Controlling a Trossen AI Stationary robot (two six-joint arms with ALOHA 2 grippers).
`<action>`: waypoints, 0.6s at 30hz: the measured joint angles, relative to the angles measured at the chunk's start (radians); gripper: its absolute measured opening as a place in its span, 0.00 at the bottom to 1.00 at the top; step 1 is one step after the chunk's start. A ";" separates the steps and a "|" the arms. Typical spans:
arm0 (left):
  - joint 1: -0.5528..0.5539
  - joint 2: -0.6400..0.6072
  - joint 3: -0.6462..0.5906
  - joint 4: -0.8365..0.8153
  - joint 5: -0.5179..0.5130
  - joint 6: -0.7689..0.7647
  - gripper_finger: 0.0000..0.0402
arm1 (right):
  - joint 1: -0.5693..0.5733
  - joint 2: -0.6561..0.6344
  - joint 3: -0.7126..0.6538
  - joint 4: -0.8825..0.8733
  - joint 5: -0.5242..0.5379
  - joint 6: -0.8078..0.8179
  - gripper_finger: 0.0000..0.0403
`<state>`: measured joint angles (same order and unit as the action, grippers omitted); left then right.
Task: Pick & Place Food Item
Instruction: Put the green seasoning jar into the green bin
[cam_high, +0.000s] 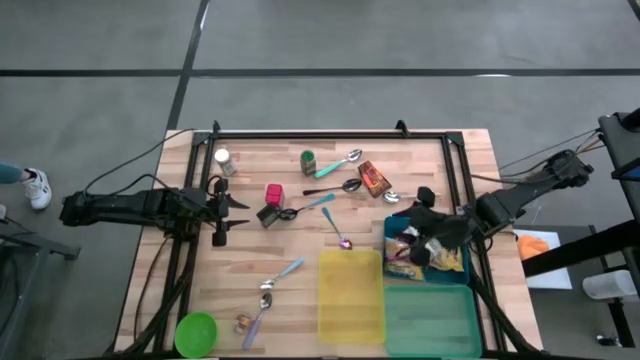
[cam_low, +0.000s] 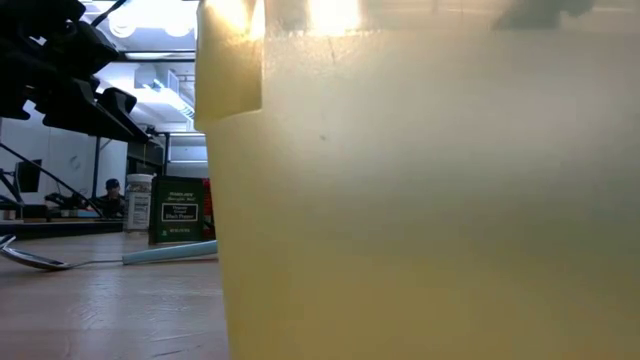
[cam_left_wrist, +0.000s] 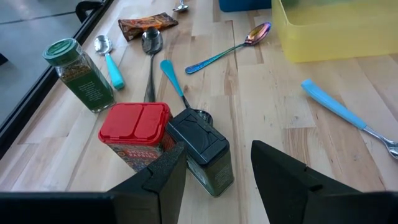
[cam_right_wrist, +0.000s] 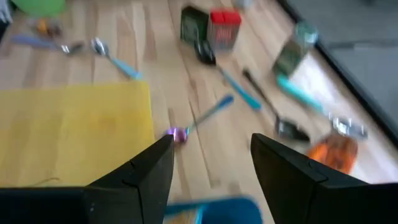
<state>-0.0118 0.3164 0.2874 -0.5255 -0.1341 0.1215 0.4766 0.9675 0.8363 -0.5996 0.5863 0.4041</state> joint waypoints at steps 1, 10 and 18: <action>0.000 0.000 0.000 0.000 0.000 0.000 0.45 | -0.018 -0.017 -0.019 0.045 -0.014 -0.040 0.53; 0.000 0.000 0.000 0.000 0.000 0.000 0.45 | -0.228 -0.124 -0.219 0.429 -0.116 -0.241 0.53; 0.000 0.000 0.000 0.000 0.000 0.000 0.45 | -0.445 -0.179 -0.409 0.757 -0.396 -0.303 0.53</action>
<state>-0.0117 0.3168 0.2874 -0.5257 -0.1341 0.1218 0.0320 0.7882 0.4272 0.1572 0.1906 0.1013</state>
